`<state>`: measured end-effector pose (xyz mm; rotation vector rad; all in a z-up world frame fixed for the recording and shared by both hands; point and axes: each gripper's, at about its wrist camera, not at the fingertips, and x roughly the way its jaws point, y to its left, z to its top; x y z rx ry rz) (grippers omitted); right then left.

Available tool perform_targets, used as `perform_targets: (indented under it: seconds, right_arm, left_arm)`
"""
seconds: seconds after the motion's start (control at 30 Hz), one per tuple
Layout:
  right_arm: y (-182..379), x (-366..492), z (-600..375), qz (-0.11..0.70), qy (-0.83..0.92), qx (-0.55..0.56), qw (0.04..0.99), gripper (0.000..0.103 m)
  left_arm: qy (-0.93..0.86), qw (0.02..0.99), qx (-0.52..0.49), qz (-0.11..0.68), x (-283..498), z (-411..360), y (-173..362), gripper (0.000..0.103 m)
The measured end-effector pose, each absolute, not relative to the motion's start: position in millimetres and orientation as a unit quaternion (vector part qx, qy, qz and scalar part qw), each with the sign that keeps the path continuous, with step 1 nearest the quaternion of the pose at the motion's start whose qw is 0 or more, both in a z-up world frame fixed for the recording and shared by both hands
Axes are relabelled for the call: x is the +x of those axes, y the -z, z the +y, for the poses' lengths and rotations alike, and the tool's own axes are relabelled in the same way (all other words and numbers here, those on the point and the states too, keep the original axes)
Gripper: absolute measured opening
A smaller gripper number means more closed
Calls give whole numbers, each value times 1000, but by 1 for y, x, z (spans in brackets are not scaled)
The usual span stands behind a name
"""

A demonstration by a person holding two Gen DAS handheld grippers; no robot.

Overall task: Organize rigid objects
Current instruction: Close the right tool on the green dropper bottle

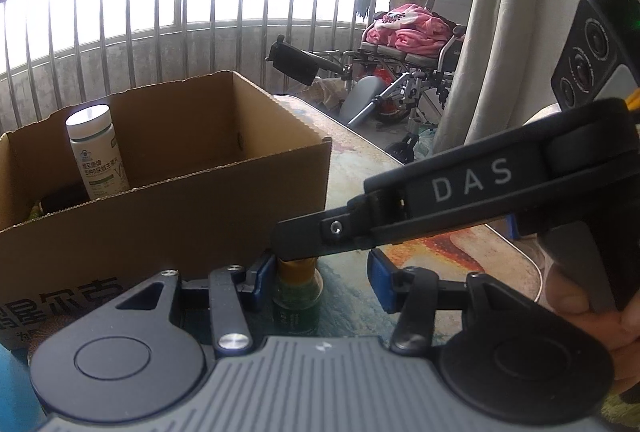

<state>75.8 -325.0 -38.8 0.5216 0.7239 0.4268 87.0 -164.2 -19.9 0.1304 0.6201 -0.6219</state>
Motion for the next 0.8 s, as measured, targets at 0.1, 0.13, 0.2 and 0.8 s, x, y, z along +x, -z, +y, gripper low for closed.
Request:
perform_targets:
  seconds: [0.1, 0.13, 0.2, 0.8]
  right_arm:
    - [39, 69, -331, 346, -198, 256, 881, 22]
    - [39, 67, -333, 346, -196, 257, 881, 22]
    - [40, 65, -335, 345, -194, 261, 880, 22]
    - [35, 64, -334, 345, -191, 243, 887, 26]
  left_arm:
    - [309, 900, 62, 301, 85, -168, 20, 51]
    - [311, 899, 62, 301, 84, -169, 20, 51]
    - [314, 898, 64, 300, 83, -171, 21, 51]
    - [303, 903, 72, 296, 81, -172, 24, 57]
